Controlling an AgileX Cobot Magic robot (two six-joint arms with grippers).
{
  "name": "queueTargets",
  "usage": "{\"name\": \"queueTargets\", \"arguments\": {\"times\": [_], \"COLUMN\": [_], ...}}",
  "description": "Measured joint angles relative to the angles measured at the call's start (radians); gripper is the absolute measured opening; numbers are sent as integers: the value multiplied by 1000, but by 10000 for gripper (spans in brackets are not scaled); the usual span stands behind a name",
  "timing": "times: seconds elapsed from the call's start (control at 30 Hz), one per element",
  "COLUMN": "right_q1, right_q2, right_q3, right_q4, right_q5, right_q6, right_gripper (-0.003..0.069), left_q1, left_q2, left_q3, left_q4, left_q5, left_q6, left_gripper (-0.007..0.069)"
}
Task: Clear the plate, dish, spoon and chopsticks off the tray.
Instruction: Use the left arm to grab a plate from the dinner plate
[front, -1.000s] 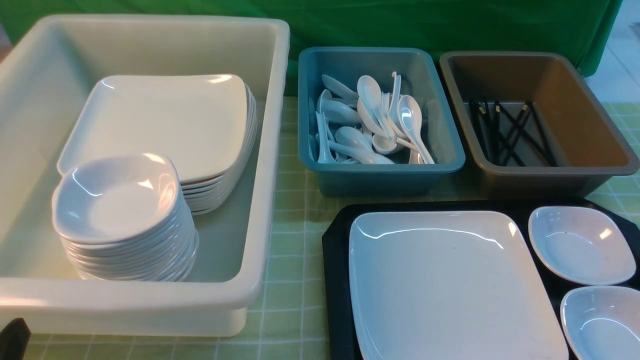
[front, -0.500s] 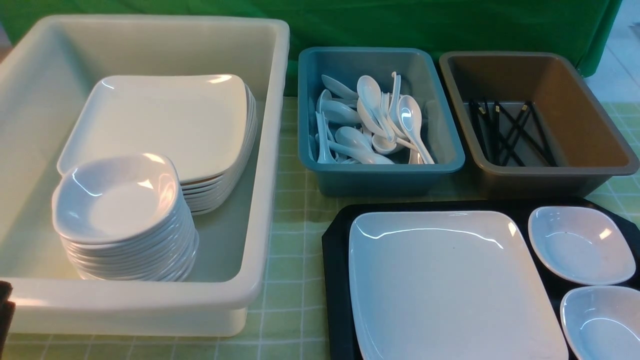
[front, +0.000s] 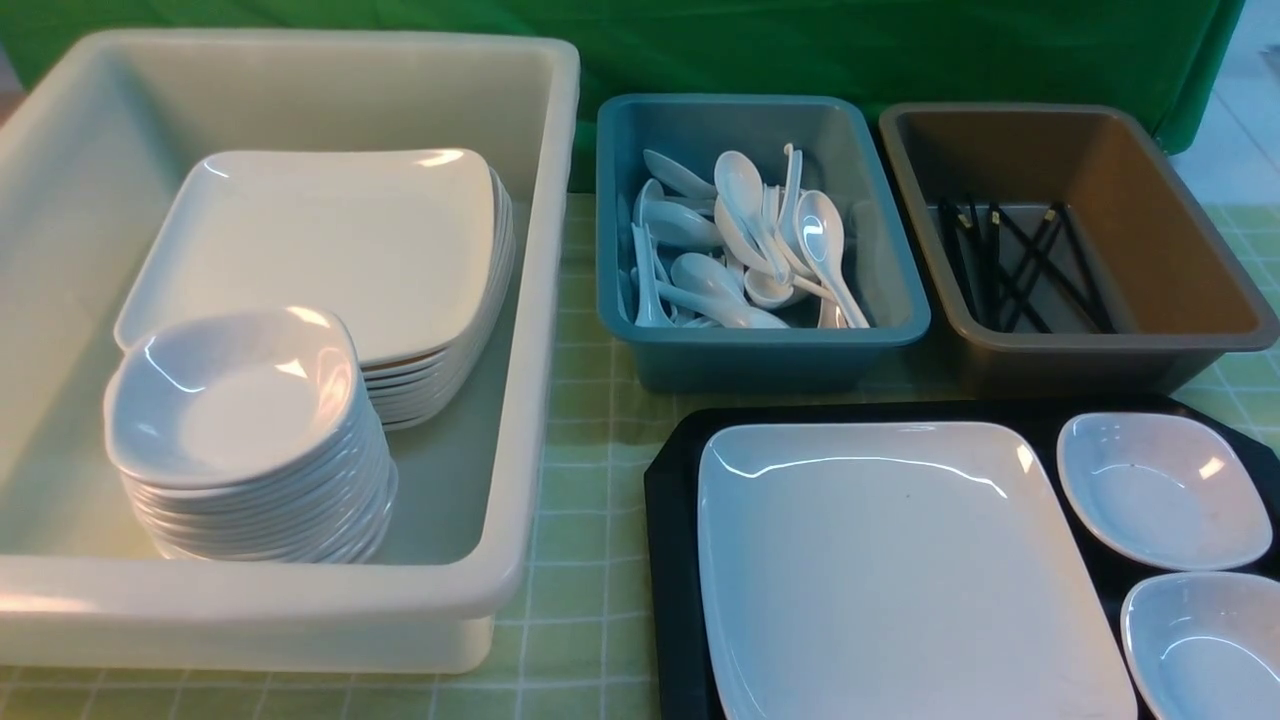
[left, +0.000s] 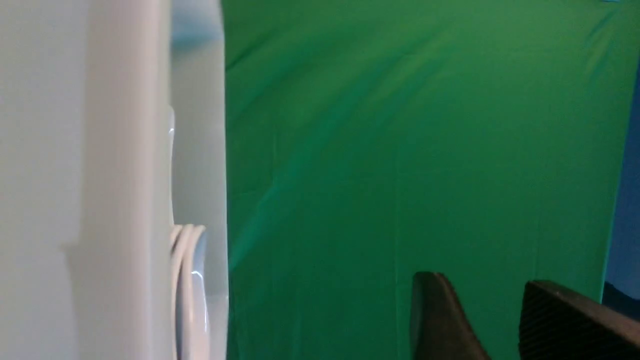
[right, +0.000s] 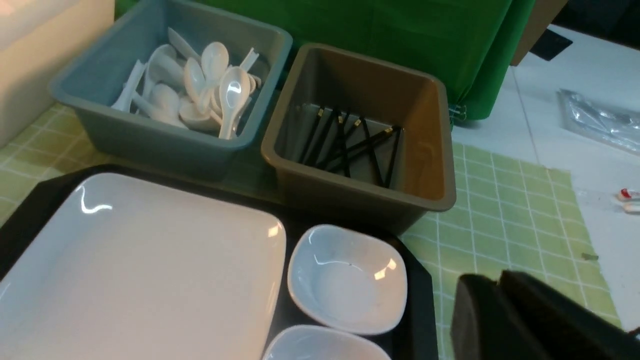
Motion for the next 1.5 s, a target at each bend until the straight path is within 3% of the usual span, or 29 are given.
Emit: {"name": "queueTargets", "arguments": {"times": [0.1, 0.17, 0.2, 0.3, 0.33, 0.37, 0.43, 0.47, 0.5, 0.63, 0.67, 0.77, 0.9, 1.03, 1.23, 1.4, 1.5], "right_q1": [0, 0, 0, 0, 0, 0, 0, 0, 0, 0, 0, 0, 0, 0, 0, 0, 0], "right_q2": [0, 0, 0, 2, 6, 7, 8, 10, 10, 12, 12, 12, 12, 13, 13, 13, 13], "right_q3": [0, 0, 0, 0, 0, 1, 2, 2, 3, 7, 7, 7, 7, 7, 7, 8, 8], "right_q4": [-1, -2, -3, -3, -4, -4, -4, -4, -5, -6, -6, -7, -7, -7, -7, -7, -7], "right_q5": [-35, -56, -70, -89, -104, -109, -113, -116, -119, -120, -120, -120, -120, -120, -107, -98, -98], "right_q6": [-1, -1, -1, -1, -1, -1, -1, -1, -1, -2, -2, -2, -2, -2, -2, -2, -2], "right_gripper": [48, 50, 50, 53, 57, 59, 62, 65, 67, 71, 71, 71, 71, 77, 87, 92, 94], "left_q1": [-22, -46, -65, -102, -129, -149, -165, -186, -200, -310, -319, -521, -665, -792, -887, -926, -956], "left_q2": [-2, 16, 51, 156, 283, 366, 455, 585, 679, 1026, 1040, 1254, 1371, 1471, 1574, 1643, 1660], "left_q3": [-159, -280, -391, -550, -644, -702, -741, -782, -803, -831, -831, -832, -833, -838, -856, -841, -837], "left_q4": [296, 424, 484, 466, 343, 230, 132, -1, -87, -257, -257, -223, -216, -202, -195, -225, -250], "left_q5": [125, 207, 291, 433, 594, 720, 833, 986, 1087, 1295, 1295, 1233, 1127, 877, 652, 616, 597], "left_q6": [-130, -143, -113, 40, 241, 365, 487, 659, 756, 968, 968, 933, 854, 700, 602, 523, 506], "left_gripper": [199, 160, 129, 64, 22, 3, -6, -12, -13, -13, -13, -8, 15, 104, 337, 450, 475]}}
